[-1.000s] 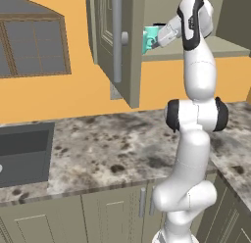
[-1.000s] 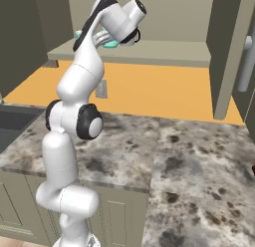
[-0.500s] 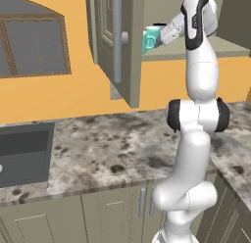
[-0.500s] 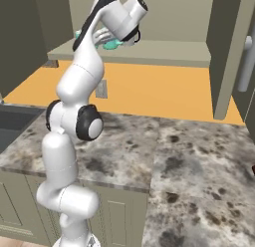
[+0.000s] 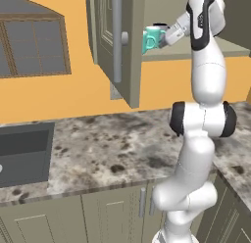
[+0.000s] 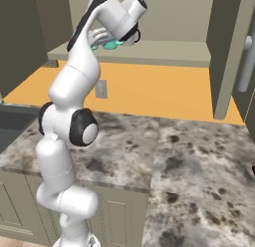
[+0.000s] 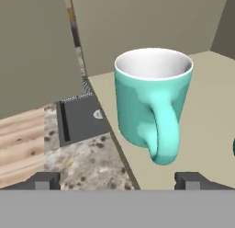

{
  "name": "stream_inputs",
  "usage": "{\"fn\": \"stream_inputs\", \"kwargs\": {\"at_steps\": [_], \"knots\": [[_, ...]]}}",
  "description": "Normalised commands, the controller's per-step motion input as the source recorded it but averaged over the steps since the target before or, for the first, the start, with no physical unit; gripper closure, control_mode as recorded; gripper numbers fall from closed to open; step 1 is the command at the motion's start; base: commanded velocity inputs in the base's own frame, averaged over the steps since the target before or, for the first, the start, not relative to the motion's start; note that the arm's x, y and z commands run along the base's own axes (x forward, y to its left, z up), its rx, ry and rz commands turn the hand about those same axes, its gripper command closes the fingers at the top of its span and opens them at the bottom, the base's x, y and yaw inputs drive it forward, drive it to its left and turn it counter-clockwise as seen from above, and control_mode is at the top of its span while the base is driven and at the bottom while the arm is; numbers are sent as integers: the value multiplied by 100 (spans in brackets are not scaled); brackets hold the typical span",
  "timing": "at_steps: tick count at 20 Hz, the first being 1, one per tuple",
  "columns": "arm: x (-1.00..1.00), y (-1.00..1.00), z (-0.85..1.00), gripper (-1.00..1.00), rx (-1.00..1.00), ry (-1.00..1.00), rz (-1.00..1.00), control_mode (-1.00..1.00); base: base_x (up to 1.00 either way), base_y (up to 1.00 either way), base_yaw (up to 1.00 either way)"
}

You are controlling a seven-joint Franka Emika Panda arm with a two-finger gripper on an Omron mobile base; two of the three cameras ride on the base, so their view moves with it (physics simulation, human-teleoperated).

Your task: Pick the mug on the counter and place it in the cabinet with the handle facing the right, like the mugs already inside.

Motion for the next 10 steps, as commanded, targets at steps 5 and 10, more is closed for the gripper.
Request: {"fn": "stream_inputs", "kwargs": {"at_steps": [5, 10], "knots": [[-95, 16, -14, -100, 2, -8, -10, -100, 0, 0, 0], [-100, 12, -13, -100, 5, -1, -14, -100, 0, 0, 0]]}}
